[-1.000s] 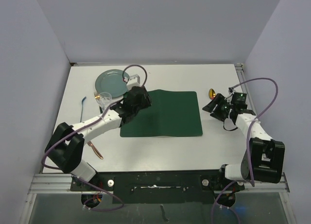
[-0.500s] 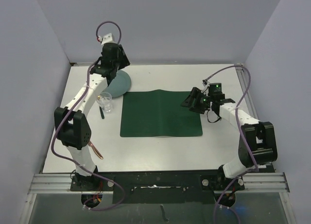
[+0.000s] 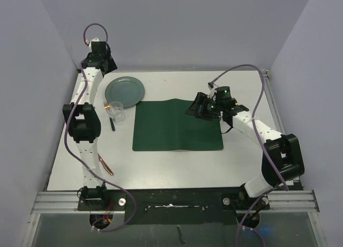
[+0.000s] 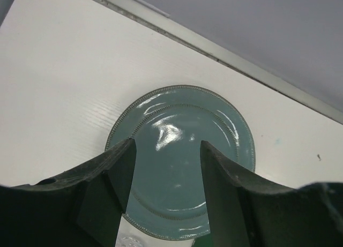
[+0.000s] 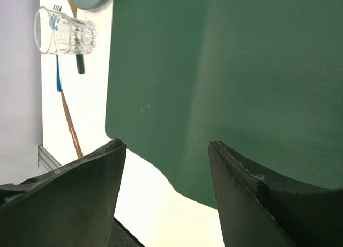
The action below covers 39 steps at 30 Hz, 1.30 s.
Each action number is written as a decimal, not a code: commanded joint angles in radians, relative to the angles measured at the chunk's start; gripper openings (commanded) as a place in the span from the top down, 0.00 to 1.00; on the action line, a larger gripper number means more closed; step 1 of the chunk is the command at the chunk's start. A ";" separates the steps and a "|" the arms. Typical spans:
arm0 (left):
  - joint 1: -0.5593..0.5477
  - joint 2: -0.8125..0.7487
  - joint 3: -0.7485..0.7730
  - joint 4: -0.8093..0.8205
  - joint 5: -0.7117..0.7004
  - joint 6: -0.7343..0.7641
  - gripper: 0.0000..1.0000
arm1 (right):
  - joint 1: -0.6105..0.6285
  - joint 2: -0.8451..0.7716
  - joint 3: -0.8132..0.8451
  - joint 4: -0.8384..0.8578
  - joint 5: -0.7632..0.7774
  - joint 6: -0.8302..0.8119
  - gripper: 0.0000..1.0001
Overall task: Set the dinner table for one person
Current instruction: Pick up the plate at the center of the board.
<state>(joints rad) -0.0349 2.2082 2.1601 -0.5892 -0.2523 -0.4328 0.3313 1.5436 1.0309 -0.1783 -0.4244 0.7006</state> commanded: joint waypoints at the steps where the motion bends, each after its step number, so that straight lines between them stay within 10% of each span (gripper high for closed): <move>1: 0.045 0.069 0.109 -0.072 0.076 0.022 0.50 | 0.033 -0.082 0.061 0.007 0.040 0.007 0.36; 8: 0.190 0.141 0.103 -0.062 0.346 -0.080 0.51 | 0.049 -0.125 0.067 -0.034 0.095 -0.002 0.36; 20: 0.510 0.061 -0.333 0.490 1.050 -0.470 0.51 | 0.082 -0.059 0.094 -0.016 0.093 0.007 0.36; 29: 0.514 0.134 -0.430 0.872 1.239 -0.752 0.51 | 0.087 -0.049 0.112 -0.035 0.109 -0.005 0.36; 39: 0.494 0.207 -0.348 0.618 1.192 -0.533 0.51 | 0.088 -0.047 0.120 -0.034 0.105 -0.006 0.36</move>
<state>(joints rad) 0.4587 2.3714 1.7397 0.1379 0.9501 -1.0718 0.4141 1.5021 1.1007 -0.2405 -0.3222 0.7067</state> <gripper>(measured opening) 0.491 0.640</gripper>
